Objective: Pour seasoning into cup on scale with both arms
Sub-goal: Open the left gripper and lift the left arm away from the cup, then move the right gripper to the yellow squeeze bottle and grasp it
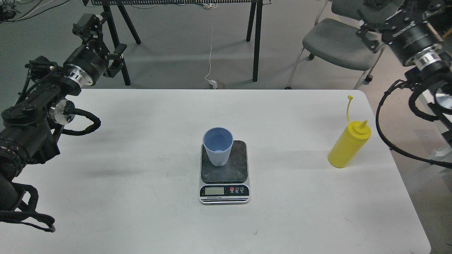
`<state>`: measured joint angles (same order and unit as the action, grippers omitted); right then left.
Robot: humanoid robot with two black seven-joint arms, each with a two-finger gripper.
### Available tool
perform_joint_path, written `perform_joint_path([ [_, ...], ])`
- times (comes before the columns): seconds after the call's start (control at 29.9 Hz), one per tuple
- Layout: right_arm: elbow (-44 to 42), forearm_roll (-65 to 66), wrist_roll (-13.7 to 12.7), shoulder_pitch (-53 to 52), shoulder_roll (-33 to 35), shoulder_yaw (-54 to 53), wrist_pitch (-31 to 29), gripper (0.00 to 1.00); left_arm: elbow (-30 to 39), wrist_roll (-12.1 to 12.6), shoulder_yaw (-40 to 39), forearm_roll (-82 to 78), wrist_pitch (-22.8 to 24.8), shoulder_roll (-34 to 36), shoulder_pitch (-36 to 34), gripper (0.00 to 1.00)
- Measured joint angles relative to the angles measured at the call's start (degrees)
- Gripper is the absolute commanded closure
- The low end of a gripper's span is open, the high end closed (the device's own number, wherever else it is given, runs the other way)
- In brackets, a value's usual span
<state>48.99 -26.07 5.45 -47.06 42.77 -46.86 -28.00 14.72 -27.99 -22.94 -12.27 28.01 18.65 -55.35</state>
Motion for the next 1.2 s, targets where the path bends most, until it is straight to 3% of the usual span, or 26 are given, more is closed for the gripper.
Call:
perform_joint_path([
  [0.27, 7.25, -19.55, -2.78, 14.05, 15.78, 0.19, 0.0, 0.0, -0.99, -0.02, 0.0, 0.58, 0.0, -0.26, 0.25, 0.01],
  [0.5, 11.59, -31.27, -3.6, 35.18, 19.08, 0.21, 0.0, 0.0, -1.13, -0.02, 0.13, 0.59, 0.0, -1.97, 0.4, 0.01],
  [0.73, 15.64, -31.74, -2.92, 46.69, 14.14, 0.41, 0.0, 0.0, -1.19, -0.02, 0.37, 0.59, 0.0, -2.36, 0.71, 0.01],
  [1.2, 16.25, -15.96, -2.54, 46.28, -1.83, -1.56, 0.0, 0.0, -1.54, -0.02, 0.49, 0.54, -0.01, -1.95, 1.47, 0.01],
])
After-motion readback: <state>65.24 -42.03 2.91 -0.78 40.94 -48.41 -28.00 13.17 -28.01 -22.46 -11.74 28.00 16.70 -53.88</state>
